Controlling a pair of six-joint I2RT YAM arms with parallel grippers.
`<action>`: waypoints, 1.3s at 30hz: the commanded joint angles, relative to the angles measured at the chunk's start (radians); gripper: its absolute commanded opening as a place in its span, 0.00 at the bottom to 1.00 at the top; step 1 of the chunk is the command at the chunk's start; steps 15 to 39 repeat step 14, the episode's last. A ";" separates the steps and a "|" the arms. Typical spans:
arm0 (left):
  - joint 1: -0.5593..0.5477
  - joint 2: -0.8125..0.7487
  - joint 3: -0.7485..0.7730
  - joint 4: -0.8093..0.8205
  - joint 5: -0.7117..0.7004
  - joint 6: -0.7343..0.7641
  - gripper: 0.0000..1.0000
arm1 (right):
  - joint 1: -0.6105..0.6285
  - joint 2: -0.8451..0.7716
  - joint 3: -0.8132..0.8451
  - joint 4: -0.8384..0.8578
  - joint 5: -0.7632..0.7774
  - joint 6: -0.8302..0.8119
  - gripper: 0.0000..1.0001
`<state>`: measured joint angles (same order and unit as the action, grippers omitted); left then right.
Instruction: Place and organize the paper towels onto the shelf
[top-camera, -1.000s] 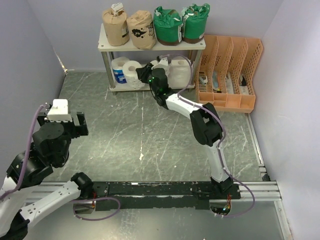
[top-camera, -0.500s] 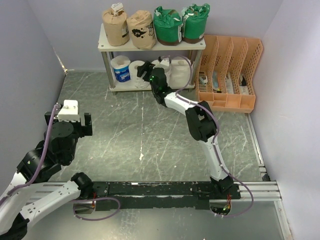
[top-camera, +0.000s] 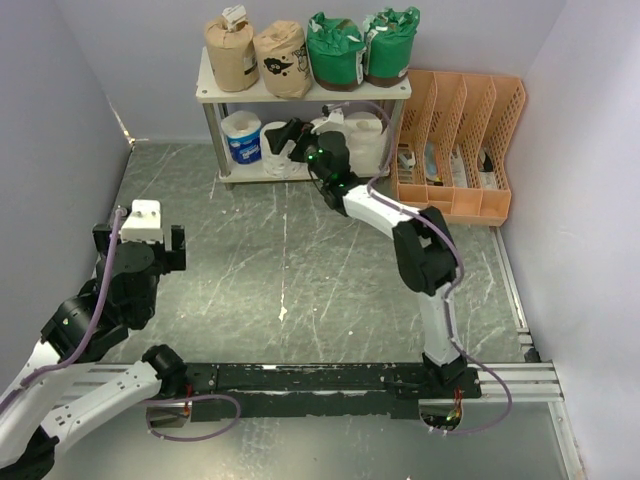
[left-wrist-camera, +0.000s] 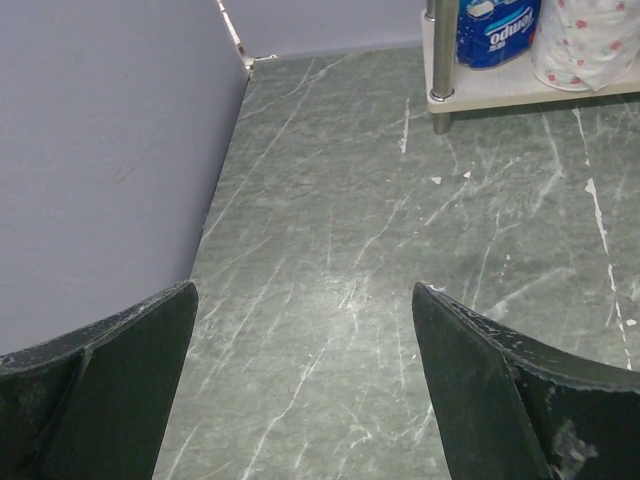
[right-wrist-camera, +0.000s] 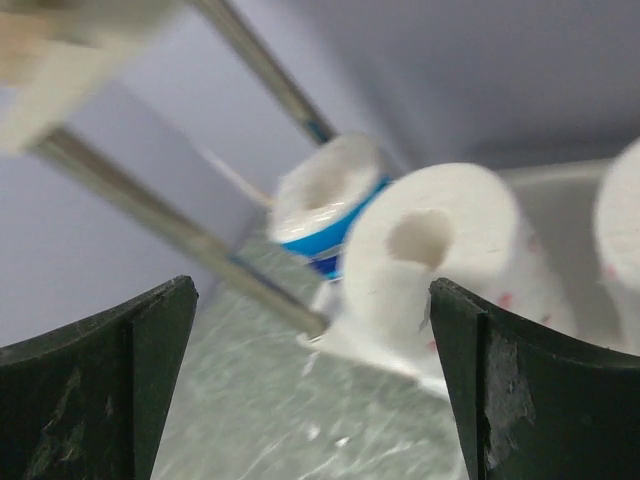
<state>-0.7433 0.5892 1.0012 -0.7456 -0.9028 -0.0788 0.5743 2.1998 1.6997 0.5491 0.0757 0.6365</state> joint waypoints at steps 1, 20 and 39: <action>-0.004 0.000 0.022 -0.015 -0.062 -0.029 1.00 | 0.003 -0.205 -0.145 0.060 -0.173 0.124 1.00; -0.004 -0.020 0.063 -0.077 -0.099 -0.075 0.99 | 0.054 -0.518 -0.454 0.075 -0.236 0.167 1.00; -0.004 -0.020 0.063 -0.077 -0.099 -0.075 0.99 | 0.054 -0.518 -0.454 0.075 -0.236 0.167 1.00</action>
